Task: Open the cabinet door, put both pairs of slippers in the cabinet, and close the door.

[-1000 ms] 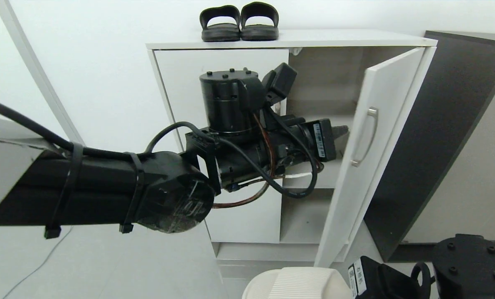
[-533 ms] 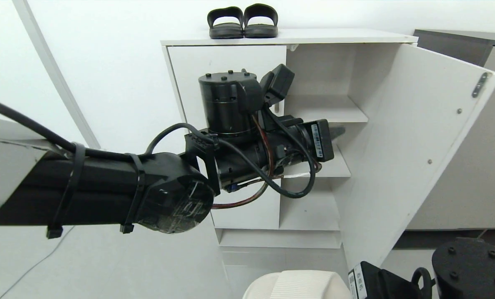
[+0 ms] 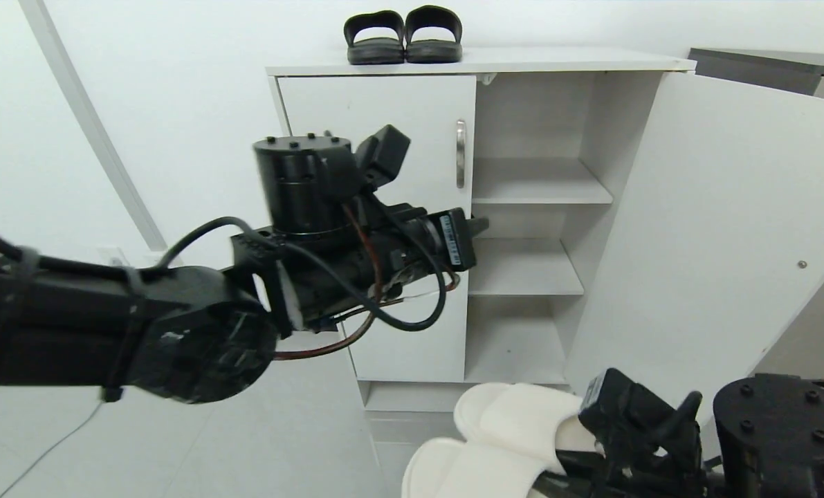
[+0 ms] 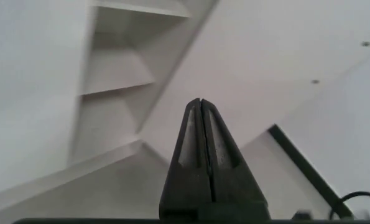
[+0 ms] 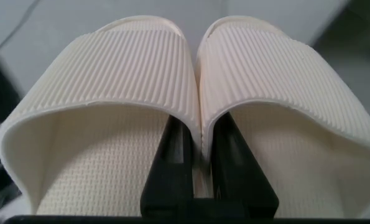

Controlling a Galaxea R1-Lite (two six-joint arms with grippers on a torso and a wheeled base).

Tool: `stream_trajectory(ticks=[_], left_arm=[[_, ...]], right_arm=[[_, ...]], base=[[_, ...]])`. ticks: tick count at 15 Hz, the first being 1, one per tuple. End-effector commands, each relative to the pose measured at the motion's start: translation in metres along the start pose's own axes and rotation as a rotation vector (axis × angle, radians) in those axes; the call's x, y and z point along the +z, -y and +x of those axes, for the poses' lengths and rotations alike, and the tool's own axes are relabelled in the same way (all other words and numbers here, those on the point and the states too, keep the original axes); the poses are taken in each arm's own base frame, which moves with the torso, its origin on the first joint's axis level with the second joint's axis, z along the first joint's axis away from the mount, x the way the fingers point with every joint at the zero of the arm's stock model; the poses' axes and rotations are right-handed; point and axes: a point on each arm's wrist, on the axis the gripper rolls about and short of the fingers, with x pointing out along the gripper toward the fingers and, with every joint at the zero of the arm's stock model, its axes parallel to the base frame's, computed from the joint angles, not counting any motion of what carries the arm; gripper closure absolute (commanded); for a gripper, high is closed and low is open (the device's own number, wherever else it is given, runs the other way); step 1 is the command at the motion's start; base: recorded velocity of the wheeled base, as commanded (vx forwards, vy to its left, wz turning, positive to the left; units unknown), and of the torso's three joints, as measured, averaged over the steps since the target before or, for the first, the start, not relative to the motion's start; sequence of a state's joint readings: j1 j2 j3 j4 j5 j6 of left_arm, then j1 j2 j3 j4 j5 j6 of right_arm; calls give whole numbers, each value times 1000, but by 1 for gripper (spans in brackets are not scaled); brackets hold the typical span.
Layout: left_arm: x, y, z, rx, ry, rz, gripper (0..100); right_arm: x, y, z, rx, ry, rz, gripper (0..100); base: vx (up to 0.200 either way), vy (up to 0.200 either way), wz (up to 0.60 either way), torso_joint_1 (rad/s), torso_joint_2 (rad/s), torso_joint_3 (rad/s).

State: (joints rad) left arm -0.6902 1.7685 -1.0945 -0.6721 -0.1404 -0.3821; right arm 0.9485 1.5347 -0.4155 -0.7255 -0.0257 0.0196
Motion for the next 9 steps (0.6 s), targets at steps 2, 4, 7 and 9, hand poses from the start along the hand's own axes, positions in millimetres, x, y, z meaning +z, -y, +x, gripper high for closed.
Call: stream_trajectory(ticks=[2, 4, 7, 9], left_arm=[[12, -15, -106, 245, 100, 37, 100], [0, -33, -148, 432, 122, 52, 100], [-39, -35, -248, 742, 257, 69, 100], [-65, -23, -297, 864, 344, 85, 100]], right_arm=[[2, 12, 19, -258, -1, 170, 100], [3, 19, 24, -342, 5, 197, 100], [4, 23, 39, -459, 7, 201, 100], [1, 24, 46, -463, 13, 201, 100]], base=[[0, 0, 0, 0, 0, 0], [0, 0, 0, 0, 0, 0], [0, 0, 0, 0, 0, 0], [0, 0, 0, 0, 0, 0]])
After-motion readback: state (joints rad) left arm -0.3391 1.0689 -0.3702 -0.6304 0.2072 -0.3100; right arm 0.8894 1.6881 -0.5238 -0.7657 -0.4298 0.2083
